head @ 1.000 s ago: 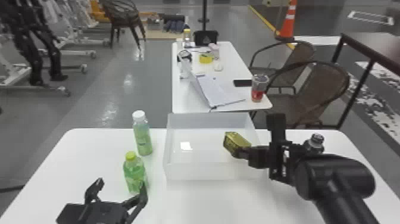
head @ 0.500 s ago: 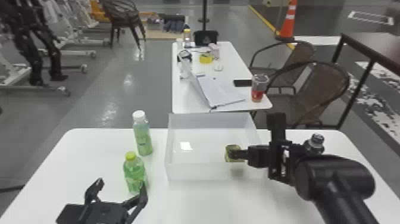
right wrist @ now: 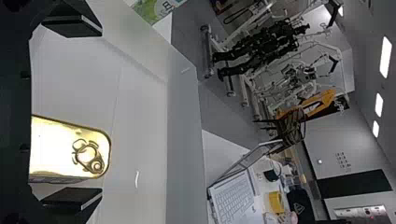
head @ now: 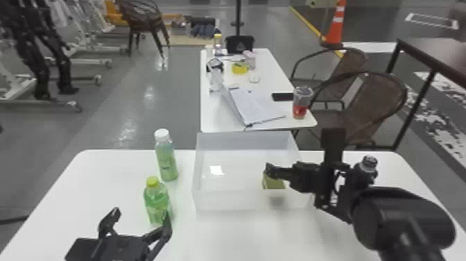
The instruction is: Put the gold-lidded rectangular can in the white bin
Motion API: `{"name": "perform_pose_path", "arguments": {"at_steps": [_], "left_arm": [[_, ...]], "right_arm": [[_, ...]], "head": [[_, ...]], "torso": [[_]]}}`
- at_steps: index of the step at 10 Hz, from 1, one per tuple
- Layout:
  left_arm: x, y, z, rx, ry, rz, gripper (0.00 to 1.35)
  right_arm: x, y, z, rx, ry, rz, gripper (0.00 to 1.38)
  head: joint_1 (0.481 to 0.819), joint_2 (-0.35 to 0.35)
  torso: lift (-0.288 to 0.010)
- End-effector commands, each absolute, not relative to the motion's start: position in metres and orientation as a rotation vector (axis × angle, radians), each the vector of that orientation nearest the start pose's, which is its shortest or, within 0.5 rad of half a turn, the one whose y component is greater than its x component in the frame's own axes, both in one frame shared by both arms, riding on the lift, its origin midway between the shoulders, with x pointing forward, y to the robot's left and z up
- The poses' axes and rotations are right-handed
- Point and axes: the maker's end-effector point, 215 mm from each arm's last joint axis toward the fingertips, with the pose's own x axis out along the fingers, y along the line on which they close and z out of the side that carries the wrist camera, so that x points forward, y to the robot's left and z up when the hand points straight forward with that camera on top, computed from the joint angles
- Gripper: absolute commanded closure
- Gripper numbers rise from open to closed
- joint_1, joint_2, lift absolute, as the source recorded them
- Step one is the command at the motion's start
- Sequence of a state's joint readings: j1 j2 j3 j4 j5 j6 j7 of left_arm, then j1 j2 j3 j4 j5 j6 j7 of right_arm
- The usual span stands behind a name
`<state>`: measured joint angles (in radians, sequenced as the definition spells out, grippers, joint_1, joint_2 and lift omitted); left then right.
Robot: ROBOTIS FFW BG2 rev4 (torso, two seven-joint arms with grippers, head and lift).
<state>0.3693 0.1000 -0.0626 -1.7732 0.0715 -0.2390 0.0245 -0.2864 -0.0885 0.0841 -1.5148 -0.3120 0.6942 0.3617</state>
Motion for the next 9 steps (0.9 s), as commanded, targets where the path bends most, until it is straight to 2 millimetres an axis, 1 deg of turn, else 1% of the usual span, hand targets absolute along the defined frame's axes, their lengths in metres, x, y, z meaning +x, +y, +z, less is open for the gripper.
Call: {"name": "perform_pose_path", "arguments": {"at_steps": [1,3,4,5,6,7,9], "left_arm": [[0.474,0.219,-0.356,-0.004,-0.069,-0.055,0.14],[0.473,0.219,-0.352,0.0,-0.083,-0.051,0.14],[0.473,0.219,-0.352,-0.002,-0.085,-0.047,0.14],[0.472,0.219,-0.352,-0.001,-0.085,-0.047,0.14],[0.471,0.22,-0.353,-0.002,-0.082,-0.045,0.14],[0.47,0.222,-0.353,-0.002,-0.082,-0.042,0.14],[0.469,0.223,-0.355,-0.001,-0.078,-0.039,0.14]], "right_arm": [[0.615,-0.107,-0.351,0.242,0.379,0.527,0.1],[0.602,-0.115,-0.338,0.215,0.249,0.507,0.1],[0.592,-0.12,-0.34,0.208,0.189,0.493,0.1],[0.575,-0.124,-0.351,0.201,0.154,0.483,0.1],[0.551,-0.128,-0.37,0.21,0.145,0.472,0.1],[0.535,-0.137,-0.377,0.211,0.116,0.449,0.1],[0.514,-0.153,-0.384,0.195,0.083,0.413,0.1]], "head": [[0.549,0.0],[0.549,0.0],[0.549,0.0],[0.549,0.0],[0.549,0.0],[0.549,0.0],[0.549,0.0]], "torso": [[-0.1],[-0.1],[-0.1],[-0.1],[-0.1],[-0.1],[-0.1]]}}
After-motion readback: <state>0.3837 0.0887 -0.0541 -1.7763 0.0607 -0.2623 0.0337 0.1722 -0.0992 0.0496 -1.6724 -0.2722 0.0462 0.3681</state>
